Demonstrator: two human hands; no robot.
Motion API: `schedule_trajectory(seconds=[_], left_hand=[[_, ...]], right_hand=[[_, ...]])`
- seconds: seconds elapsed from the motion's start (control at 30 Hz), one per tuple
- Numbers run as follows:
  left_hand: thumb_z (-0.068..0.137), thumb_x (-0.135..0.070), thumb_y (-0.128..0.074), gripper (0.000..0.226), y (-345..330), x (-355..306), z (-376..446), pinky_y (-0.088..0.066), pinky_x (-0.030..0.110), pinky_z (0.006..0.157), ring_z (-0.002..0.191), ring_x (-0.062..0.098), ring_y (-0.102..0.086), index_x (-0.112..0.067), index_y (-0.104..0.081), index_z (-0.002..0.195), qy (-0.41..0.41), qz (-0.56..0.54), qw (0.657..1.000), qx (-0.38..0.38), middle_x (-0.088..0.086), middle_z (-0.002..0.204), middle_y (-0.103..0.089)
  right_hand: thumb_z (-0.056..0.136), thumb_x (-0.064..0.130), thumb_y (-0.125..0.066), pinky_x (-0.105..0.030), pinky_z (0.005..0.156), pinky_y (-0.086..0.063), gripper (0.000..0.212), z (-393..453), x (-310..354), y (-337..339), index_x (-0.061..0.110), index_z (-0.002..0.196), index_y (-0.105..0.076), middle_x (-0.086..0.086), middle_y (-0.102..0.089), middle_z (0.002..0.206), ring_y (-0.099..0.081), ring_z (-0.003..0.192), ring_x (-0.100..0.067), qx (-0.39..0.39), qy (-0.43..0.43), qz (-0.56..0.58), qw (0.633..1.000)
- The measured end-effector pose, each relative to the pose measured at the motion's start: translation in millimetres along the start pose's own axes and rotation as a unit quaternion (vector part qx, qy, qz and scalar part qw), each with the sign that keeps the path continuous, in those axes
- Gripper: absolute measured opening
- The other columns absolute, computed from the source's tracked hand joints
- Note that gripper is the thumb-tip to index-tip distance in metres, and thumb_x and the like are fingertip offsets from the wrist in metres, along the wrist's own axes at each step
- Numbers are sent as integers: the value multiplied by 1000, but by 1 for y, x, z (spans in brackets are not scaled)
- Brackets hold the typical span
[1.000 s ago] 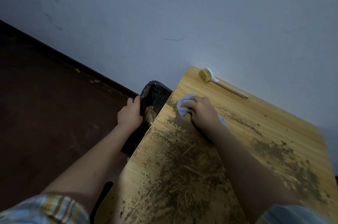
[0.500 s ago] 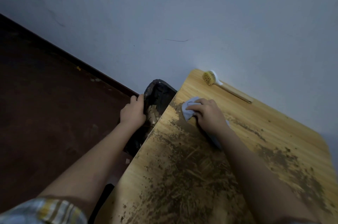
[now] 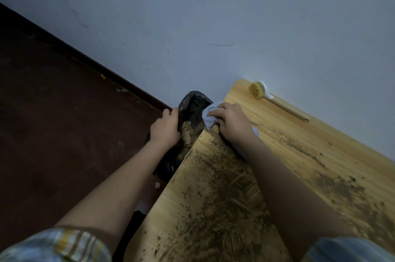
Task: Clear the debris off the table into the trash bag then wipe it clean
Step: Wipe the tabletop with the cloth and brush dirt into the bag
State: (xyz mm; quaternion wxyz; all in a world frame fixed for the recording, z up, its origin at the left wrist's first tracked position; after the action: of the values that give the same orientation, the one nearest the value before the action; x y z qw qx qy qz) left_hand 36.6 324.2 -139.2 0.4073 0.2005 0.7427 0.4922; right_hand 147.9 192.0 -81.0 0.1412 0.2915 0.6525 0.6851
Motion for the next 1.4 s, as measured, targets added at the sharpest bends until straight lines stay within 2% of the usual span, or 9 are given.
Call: schedule_trajectory(seconds=[0.23, 0.53, 0.67, 0.77, 0.93, 1.07, 1.2, 1.3, 1.4], left_hand=[[86, -6, -53, 60, -5, 3, -6, -37, 39, 70, 103, 41, -53, -15, -28, 140, -1, -4, 1000, 0, 14, 125, -39], [86, -6, -53, 60, -5, 4, -13, -36, 38, 69, 103, 41, -54, -17, -29, 140, 7, -15, 1000, -6, 14, 125, -40], [86, -6, -54, 60, -5, 7, -18, -36, 38, 67, 101, 40, -55, -17, -29, 139, 9, -20, 1000, -9, 14, 125, -40], [86, -7, -54, 63, -6, 10, -21, -35, 37, 70, 104, 40, -54, -18, -27, 142, 12, -19, 1000, -8, 14, 129, -39], [86, -8, -53, 63, -5, 14, -29, -37, 38, 72, 104, 41, -54, -18, -27, 142, 17, -16, 1000, -4, 13, 129, -39], [85, -7, -53, 62, -3, 19, -31, -35, 38, 71, 103, 41, -54, -17, -27, 141, 16, -14, 1000, -8, 14, 128, -39], [85, -8, -53, 63, -3, 21, -30, -37, 38, 70, 102, 40, -54, -18, -27, 141, 11, -20, 1000, -8, 13, 127, -39], [85, -7, -53, 63, -5, 20, -30, -38, 39, 71, 102, 40, -54, -18, -27, 141, 9, -30, 999, -8, 13, 126, -39], [85, -7, -53, 63, -6, 18, -31, -38, 38, 70, 102, 40, -54, -19, -27, 141, 6, -37, 999, -8, 13, 126, -39]], right_hand=[[93, 2, -49, -36, 88, -37, 37, -16, -4, 31, 22, 117, -69, -5, -58, 124, -44, 109, -33, -37, 11, 17, 999], [98, 10, -46, -35, 84, -39, 37, -66, -43, 30, 31, 122, -64, 0, -53, 128, -41, 109, -26, 48, -8, -74, 996], [97, 8, -45, -38, 89, -40, 40, -80, -46, 17, 32, 123, -63, 0, -53, 126, -41, 111, -25, 83, -15, -69, 994], [98, 9, -45, -37, 91, -38, 37, -79, -34, 6, 29, 121, -65, -2, -54, 126, -41, 114, -27, 54, -13, -44, 997], [96, 4, -47, -35, 85, -35, 33, -64, -8, -3, 19, 117, -69, -7, -58, 123, -45, 106, -30, -23, -10, -21, 999], [94, 2, -48, -36, 87, -35, 37, -59, -7, 10, 21, 119, -68, -6, -57, 123, -44, 107, -31, -49, -28, 14, 998], [94, 6, -52, -31, 87, -32, 34, -68, -11, 17, 21, 120, -67, -6, -57, 127, -43, 111, -31, -22, -18, -5, 1000], [97, 10, -49, -35, 91, -36, 34, -76, -10, 10, 23, 124, -65, -3, -54, 130, -42, 115, -28, 16, -10, -29, 999], [98, 7, -47, -36, 86, -37, 35, -77, -5, 4, 23, 122, -66, -4, -56, 127, -43, 110, -29, 3, -9, -25, 1000]])
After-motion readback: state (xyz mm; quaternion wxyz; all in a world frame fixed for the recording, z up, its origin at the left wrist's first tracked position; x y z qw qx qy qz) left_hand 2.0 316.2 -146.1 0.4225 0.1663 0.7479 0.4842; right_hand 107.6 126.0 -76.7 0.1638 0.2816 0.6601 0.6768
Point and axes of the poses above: each hand's wrist, its own z-axis towards the middle knuckle, its own y-axis out of the back of the hand, x = y × z, the point moved 5 cm from there along z, towards the middle knuckle
